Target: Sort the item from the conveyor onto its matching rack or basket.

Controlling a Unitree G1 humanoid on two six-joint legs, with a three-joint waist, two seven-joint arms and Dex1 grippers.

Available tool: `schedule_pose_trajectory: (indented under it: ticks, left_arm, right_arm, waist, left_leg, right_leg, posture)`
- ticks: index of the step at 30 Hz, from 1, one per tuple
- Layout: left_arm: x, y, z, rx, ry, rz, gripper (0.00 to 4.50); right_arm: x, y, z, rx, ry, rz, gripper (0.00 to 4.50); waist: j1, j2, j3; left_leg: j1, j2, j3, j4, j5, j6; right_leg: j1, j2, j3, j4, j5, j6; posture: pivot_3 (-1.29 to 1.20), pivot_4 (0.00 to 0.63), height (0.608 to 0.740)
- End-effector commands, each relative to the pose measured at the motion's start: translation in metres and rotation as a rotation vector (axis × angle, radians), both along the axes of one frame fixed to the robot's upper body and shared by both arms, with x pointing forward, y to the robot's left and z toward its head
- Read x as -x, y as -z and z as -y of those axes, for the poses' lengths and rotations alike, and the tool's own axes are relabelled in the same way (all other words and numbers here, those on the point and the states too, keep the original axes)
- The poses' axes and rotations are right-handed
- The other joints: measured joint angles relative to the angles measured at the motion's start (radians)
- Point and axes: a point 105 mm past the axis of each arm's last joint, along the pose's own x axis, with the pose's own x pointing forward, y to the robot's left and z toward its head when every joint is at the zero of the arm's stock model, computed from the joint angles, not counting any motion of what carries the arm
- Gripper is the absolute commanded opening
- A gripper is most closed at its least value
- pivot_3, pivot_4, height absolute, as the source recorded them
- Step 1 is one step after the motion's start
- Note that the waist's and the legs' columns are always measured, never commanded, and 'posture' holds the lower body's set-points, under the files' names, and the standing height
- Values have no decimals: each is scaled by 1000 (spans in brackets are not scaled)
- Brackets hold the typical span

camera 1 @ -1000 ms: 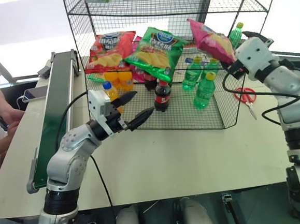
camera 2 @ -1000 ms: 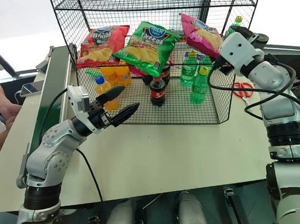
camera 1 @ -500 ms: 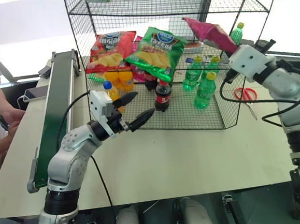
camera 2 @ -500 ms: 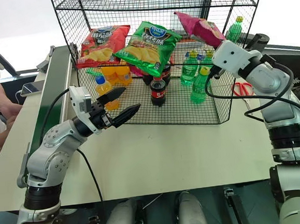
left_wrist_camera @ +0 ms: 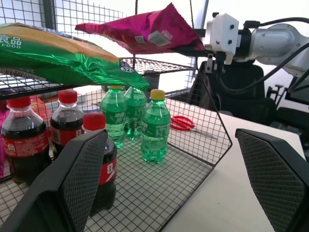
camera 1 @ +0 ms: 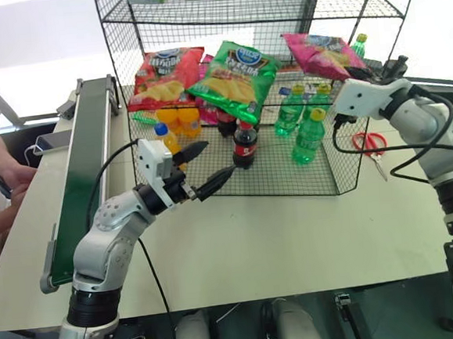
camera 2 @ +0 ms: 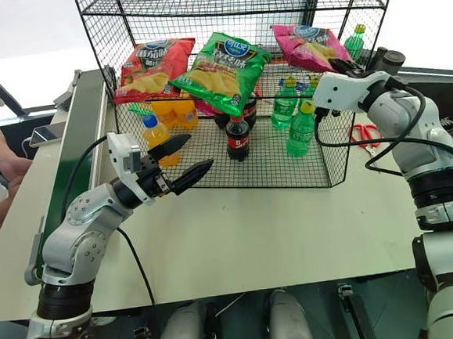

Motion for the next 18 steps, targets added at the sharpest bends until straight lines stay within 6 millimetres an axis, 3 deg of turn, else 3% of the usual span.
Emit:
schedule_pose_trajectory:
  ticks: [1, 4, 18]
  left_arm:
    - [8, -11, 3, 9, 10, 64, 4500]
    - [9, -10, 4, 6, 12, 62, 4500]
    - [8, -5, 7, -10, 20, 56, 4500]
  right_arm:
    - [6, -20, 3, -67, -30, 25, 3028]
    - [14, -19, 3, -147, -73, -40, 4427]
    - [52, -27, -38, -651, -414, -290, 4474]
  waist:
    - [0, 0, 0]
    - [2, 0, 0]
    - [8, 0, 0]
  left_leg:
    - [0, 0, 0, 0, 0, 0]
    - [0, 0, 0, 0, 0, 0]
    - [0, 0, -1, 0, -1, 1]
  right_leg:
    - [0, 0, 0, 0, 0, 0]
    - [0, 0, 0, 0, 0, 0]
    - [1, 0, -1, 0, 0, 0]
  posture:
    - [0, 150, 740]
    - [0, 150, 740]
    - [0, 150, 740]
